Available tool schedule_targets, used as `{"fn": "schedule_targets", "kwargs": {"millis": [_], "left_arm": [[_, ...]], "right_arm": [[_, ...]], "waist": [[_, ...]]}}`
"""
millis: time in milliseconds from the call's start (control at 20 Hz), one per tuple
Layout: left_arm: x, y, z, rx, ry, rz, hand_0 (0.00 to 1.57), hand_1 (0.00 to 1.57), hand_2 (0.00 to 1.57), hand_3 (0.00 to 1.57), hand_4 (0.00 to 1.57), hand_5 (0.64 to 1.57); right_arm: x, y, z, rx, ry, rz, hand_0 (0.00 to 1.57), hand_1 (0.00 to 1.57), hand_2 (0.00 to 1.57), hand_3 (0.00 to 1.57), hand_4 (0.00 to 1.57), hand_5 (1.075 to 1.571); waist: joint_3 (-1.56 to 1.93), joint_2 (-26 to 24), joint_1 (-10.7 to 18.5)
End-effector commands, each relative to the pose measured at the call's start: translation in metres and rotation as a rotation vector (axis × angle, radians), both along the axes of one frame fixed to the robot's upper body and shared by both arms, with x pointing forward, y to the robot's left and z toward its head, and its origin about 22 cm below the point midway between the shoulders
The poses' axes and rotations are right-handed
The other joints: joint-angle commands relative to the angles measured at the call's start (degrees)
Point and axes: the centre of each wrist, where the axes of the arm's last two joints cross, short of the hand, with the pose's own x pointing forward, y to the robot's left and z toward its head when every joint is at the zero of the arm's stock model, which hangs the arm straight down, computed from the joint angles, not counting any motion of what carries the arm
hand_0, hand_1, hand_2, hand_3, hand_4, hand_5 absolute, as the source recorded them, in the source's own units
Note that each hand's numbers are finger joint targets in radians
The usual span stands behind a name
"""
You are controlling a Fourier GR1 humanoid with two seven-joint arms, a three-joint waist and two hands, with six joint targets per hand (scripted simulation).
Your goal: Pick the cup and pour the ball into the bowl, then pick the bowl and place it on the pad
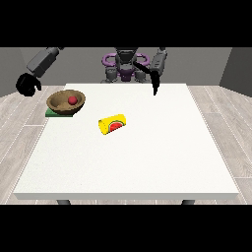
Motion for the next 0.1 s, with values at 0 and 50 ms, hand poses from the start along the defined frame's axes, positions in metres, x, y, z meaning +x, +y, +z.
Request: {"fn": "schedule_targets", "kwargs": {"millis": [0,50], "left_arm": [[0.005,0.0009,-0.0224,-0.01,0.076,-0.006,0.0,0.0,0.0,0.0,0.0,0.682],[0.0066,-0.0051,-0.0257,-0.008,0.116,0.017,0.0,0.0,0.0,0.0,0.0,0.682]], "right_arm": [[0.0015,-0.0152,0.0496,-0.107,-0.008,-0.024,0.77,0.77,0.85,0.0,0.36,1.375],[0.0048,-0.01,0.0503,-0.179,0.04,0.053,0.5,0.5,0.24,0.0,0.38,1.087]], "waist": [[-0.09,-3.9,0.1],[-0.1,-5.7,-1.7]]}}
